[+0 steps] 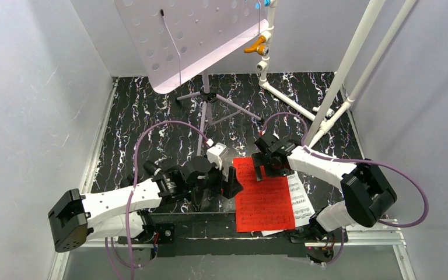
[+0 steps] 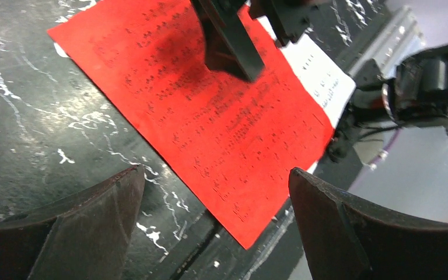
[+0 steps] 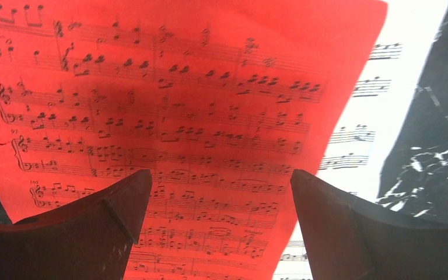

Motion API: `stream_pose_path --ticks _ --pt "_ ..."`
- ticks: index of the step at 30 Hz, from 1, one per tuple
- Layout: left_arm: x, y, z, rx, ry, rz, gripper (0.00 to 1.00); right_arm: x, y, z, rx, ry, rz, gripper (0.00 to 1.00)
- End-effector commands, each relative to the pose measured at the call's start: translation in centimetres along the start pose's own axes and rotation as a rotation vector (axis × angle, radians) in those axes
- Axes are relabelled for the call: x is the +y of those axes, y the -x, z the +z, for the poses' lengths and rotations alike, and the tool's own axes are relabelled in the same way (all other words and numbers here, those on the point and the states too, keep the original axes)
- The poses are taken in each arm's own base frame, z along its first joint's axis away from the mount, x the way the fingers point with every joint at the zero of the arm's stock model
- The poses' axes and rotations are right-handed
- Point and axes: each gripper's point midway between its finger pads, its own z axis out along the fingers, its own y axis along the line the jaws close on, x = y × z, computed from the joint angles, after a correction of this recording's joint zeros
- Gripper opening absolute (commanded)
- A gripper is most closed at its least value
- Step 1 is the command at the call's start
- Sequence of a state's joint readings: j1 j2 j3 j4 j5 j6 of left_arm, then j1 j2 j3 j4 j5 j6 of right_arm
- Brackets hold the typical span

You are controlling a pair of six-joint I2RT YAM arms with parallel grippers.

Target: Set up the instrument practice props

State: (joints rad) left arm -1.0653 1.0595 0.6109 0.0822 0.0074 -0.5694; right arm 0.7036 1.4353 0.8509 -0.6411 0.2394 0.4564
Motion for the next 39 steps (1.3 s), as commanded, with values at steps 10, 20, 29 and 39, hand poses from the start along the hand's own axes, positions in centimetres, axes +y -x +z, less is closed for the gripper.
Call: stream_pose_path --ticks 10,20,29,39 --pt "4.1 0.0 0.5 -0.095 0.218 -0.197 0.95 5.2 3.1 2.8 -0.188 0.14 0.057 0.98" --pt "6.3 -1.6 3.1 0.09 0.359 -0.269 0.85 3.5 3.5 0.4 -0.229 0.089 0.036 0.98" --pt "10.7 -5.2 8.0 0.1 0.444 -0.618 0.54 4.8 0.1 3.4 -0.141 0.174 0.141 0.98" --pt "8.0 -1.0 8.2 -0.075 0.234 -0.586 0.41 5.1 -0.1 3.6 -0.134 0.192 0.15 0.98"
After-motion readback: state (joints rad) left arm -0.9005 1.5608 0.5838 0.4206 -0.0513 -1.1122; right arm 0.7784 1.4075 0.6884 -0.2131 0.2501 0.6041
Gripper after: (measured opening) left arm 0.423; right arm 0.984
